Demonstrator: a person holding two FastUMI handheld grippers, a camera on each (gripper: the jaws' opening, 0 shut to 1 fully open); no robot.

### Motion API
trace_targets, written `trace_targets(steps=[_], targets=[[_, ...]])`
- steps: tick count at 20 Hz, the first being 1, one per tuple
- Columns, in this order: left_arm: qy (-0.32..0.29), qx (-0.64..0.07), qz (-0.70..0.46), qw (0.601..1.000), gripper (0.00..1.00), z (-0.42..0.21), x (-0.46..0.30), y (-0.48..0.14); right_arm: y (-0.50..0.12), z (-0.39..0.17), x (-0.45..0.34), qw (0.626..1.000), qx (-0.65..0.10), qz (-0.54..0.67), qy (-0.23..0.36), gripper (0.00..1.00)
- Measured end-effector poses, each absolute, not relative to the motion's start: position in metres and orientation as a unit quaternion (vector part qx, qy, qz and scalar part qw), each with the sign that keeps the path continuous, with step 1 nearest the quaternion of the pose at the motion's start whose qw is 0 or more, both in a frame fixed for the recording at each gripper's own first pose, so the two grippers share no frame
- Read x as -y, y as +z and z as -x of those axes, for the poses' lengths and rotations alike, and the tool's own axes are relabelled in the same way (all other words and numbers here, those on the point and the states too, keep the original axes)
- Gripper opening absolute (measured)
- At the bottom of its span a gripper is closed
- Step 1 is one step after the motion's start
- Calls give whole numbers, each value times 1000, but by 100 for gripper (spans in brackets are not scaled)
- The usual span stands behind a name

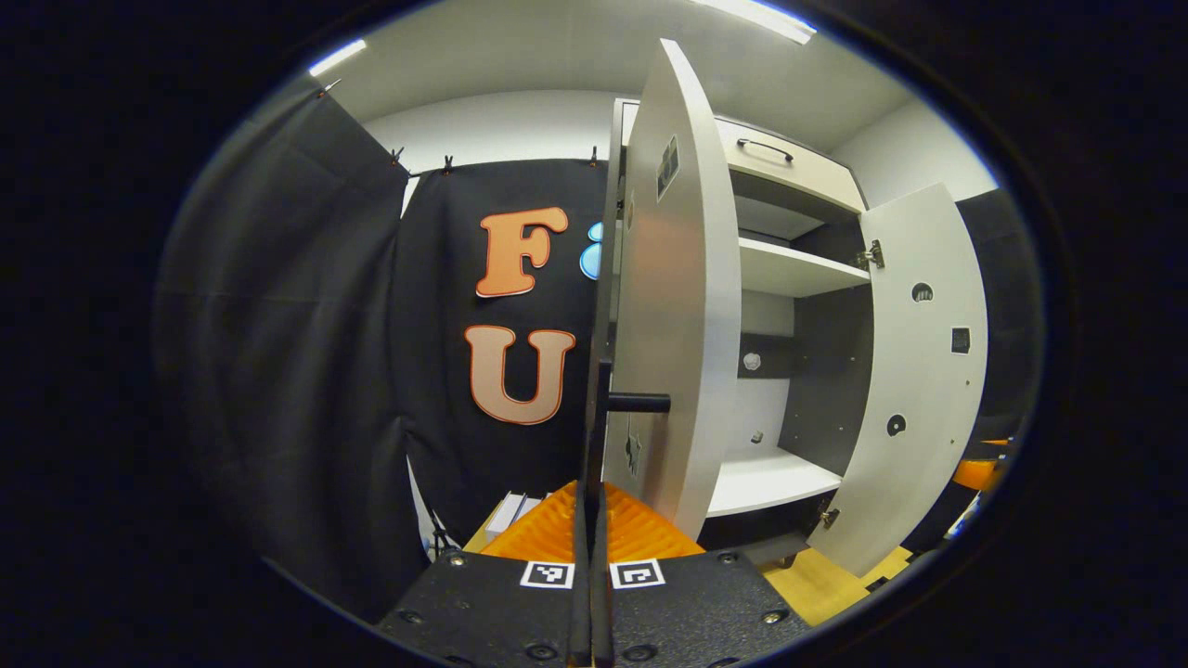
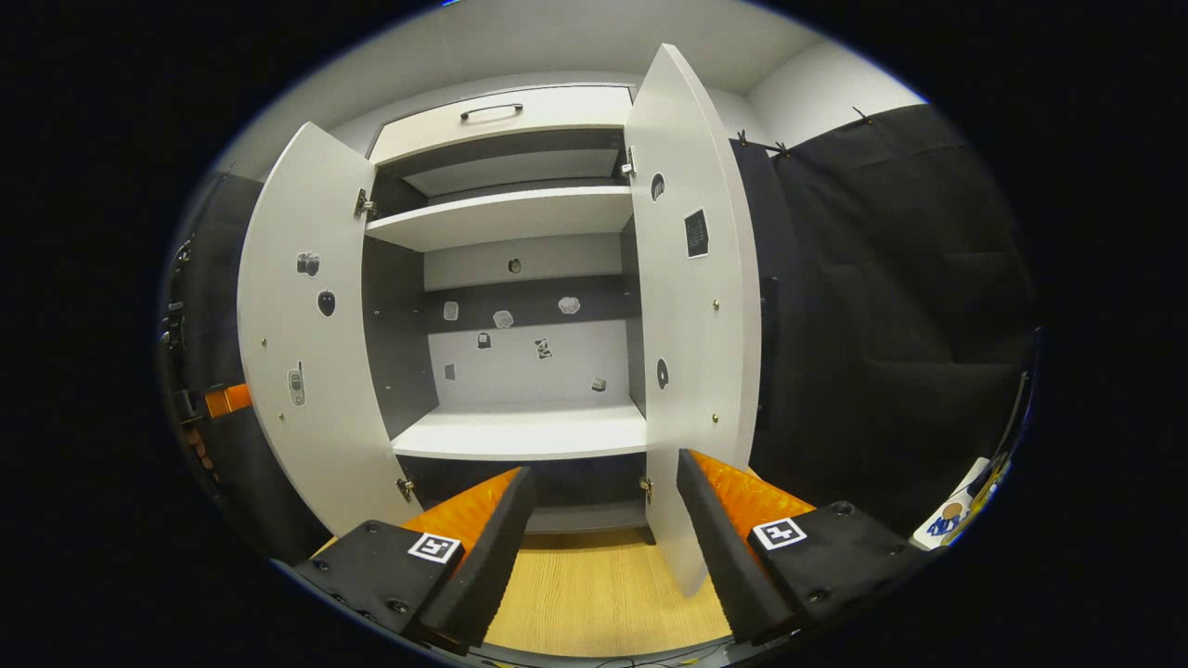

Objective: Open the right door of the double-door shoe cabinet with the right hand, and open the left door with the left hand.

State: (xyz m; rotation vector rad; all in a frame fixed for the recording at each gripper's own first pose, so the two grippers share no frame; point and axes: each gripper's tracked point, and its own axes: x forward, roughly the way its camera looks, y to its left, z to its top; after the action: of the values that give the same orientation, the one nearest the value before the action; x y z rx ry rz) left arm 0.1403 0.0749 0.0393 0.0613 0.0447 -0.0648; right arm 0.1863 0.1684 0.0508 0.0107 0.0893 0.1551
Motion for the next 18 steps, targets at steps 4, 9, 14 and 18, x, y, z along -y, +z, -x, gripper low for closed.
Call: trace_targets(steps=[4,9,14,18], targets=[[-37,-25,-5,999,1,-133,-76,39,51,-187,-176,995,-46,0,90,99],[-40,-35,-2,999,0,-116,-69,40,53,-186,-177,994,-47,-7,99,99],[-49,-46,7,998,0,-82,-59,38,53,-188,-171,994,-46,-4,94,99],[-43,-54,-3,998,8,-59,-49,36,54,-187,-168,995,-44,2,91,99]])
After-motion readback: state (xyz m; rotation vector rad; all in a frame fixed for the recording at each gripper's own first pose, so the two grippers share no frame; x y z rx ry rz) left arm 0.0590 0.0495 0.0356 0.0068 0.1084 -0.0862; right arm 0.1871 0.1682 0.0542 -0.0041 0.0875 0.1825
